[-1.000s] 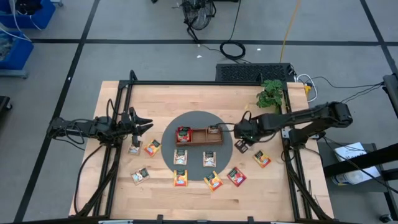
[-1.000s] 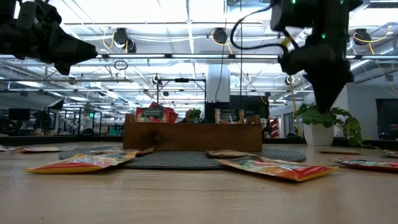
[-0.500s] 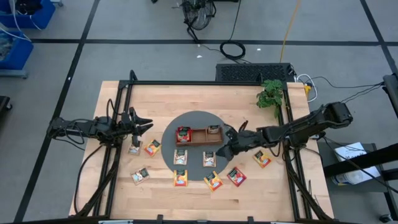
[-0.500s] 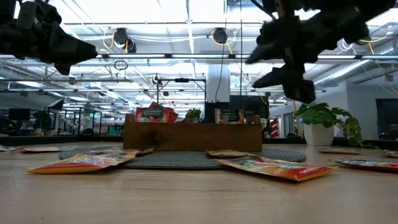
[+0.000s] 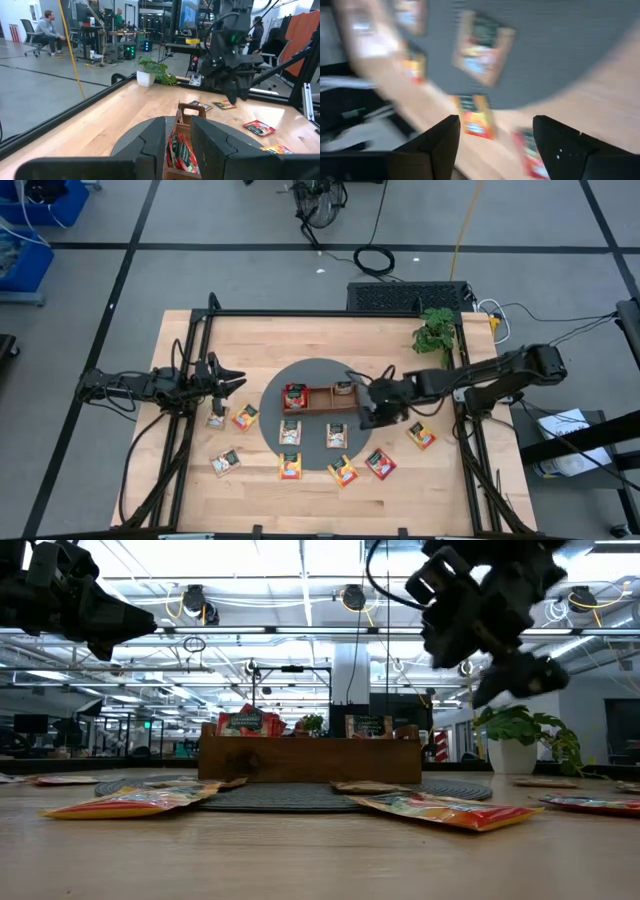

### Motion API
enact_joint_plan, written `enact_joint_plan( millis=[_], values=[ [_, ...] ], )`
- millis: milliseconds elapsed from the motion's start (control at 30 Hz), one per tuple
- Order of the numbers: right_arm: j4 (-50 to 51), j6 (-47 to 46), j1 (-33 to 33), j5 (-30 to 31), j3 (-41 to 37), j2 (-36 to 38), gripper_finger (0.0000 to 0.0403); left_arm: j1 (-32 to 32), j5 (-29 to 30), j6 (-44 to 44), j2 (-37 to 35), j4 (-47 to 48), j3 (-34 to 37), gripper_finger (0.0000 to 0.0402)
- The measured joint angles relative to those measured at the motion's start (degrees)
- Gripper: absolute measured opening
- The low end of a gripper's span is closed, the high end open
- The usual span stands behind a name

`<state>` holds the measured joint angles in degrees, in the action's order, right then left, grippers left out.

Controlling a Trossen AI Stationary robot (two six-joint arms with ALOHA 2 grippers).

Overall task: Pick & Place Tea
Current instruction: Put the yellow tea bag into the right section of the wooden organizer

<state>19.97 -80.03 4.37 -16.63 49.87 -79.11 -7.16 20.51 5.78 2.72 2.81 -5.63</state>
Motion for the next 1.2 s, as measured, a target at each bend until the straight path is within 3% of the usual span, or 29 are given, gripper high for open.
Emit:
enact_joint_plan(
  millis=[67, 200, 333, 433, 533, 700, 833, 933, 1200],
  values=[
    [14.0, 2.2, -0.6, 2.4, 5.3, 0.0, 0.0231, 0.0, 0.0, 0.0, 0.0, 0.0, 0.0, 0.0093],
    [38.9, 5.9, -0.8, 15.4, 12.0, -0.1, 0.0230, 0.0, 0.0, 0.0, 0.0, 0.0, 0.0, 0.0093],
    [47.9, 6.5, -1.4, 21.1, 11.3, -0.2, 0.0230, 0.0, 0.0, 0.0, 0.0, 0.0, 0.0, 0.0093],
    [45.3, 6.9, -1.4, 21.7, 7.6, -0.2, 0.0230, 0.0, 0.0, 0.0, 0.0, 0.0, 0.0, 0.0093],
    [36.3, 5.3, -1.8, 23.2, 3.9, -0.2, 0.0231, 0.0, 0.0, 0.0, 0.0, 0.0, 0.0, 0.0093],
    [25.5, 11.7, -3.2, 17.8, -0.7, -0.2, 0.0231, 0.0, 0.0, 0.0, 0.0, 0.0, 0.0, 0.0093],
    [28.9, 7.7, -5.4, 10.6, -2.6, -0.2, 0.0227, 0.0, 0.0, 0.0, 0.0, 0.0, 0.0, 0.0093],
    [32.3, 1.8, -4.8, 12.7, -4.2, 0.4, 0.0224, 0.0, 0.0, 0.0, 0.0, 0.0, 0.0, 0.0093],
    [23.0, -4.1, -4.0, 12.3, -8.9, 0.5, 0.0249, 0.0, 0.0, 0.0, 0.0, 0.0, 0.0, 0.0093]
  ],
)
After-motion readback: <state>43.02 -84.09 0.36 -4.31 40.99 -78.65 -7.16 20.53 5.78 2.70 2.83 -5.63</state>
